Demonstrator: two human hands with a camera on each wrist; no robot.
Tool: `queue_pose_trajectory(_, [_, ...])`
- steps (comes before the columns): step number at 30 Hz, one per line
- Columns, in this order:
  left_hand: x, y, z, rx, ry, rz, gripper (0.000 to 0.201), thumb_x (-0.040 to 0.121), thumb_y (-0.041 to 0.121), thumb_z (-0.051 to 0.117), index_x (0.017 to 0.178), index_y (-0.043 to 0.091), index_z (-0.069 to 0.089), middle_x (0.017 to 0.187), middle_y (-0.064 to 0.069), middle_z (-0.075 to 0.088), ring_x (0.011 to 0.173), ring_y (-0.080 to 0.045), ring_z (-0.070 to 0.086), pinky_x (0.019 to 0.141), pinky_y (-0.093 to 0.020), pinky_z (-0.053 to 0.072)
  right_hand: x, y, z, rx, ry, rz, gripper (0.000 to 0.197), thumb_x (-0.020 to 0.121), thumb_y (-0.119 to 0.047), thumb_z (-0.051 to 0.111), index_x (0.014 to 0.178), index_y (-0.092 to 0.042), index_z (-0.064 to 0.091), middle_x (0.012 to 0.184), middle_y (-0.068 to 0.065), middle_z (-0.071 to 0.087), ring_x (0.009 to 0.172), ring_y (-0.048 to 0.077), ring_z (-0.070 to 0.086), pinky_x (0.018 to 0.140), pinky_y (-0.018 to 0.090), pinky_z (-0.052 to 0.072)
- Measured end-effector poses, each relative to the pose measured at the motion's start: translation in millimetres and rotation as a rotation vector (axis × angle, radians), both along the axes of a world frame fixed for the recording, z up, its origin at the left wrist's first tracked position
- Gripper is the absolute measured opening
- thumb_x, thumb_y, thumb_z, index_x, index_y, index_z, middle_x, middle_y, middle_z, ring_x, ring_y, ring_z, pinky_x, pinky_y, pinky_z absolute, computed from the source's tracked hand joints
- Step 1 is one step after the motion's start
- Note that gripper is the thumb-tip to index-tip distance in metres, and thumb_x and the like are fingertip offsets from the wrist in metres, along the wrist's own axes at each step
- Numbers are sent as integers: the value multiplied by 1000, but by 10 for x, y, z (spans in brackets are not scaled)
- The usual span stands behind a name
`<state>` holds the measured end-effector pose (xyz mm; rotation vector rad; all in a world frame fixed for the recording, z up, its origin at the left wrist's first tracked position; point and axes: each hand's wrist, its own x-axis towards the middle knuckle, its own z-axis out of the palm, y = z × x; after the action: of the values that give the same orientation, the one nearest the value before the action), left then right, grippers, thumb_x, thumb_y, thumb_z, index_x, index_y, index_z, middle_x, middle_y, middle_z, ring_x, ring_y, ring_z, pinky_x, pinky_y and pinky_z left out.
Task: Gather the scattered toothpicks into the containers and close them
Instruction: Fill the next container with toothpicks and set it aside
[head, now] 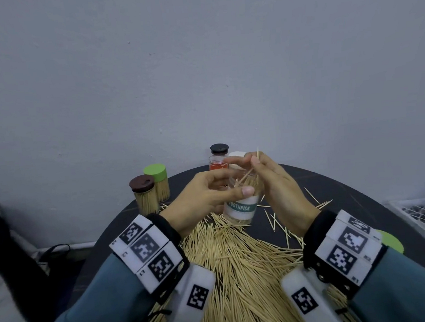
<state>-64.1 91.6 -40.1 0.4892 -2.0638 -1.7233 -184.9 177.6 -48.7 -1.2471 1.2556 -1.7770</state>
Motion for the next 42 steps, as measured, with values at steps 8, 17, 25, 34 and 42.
queue_pose_trajectory(8, [18,-26,0,-7,7,9,56,65,29,74,120,23,63,114,-2,70,109,-15,64,92,-33,53,-56,-1,-73,135,75,-46,28,99,-14,35,88,1,57,120,17,62,107,19,59,101,36,41])
queue_pose_trajectory(17, [20,-62,1,-9,5,29,59,66,30,72,123,20,62,113,-2,70,106,-14,65,85,-28,53,-55,36,19,122,98,-69,44,100,-34,27,70,-17,54,110,-6,68,109,6,59,102,25,35])
queue_pose_trajectory(25, [24,-58,5,-17,8,34,59,64,31,72,122,24,62,114,1,69,106,-12,65,76,-21,53,-80,20,-45,107,130,-94,38,100,-24,32,82,-18,65,104,-3,68,106,6,59,98,24,38])
queue_pose_trajectory(34, [30,-85,1,-35,-17,50,64,66,35,82,125,21,60,114,1,69,107,-14,64,90,-34,52,-121,45,-25,58,123,-48,32,99,-17,37,99,-10,68,106,-10,68,103,-4,60,84,6,43])
queue_pose_trajectory(42, [44,-60,16,-39,-10,51,49,65,30,72,113,25,64,112,-2,69,104,-13,64,80,-23,52,-134,16,-25,83,32,-91,24,94,-5,44,110,-11,60,109,-2,66,100,3,61,84,14,47])
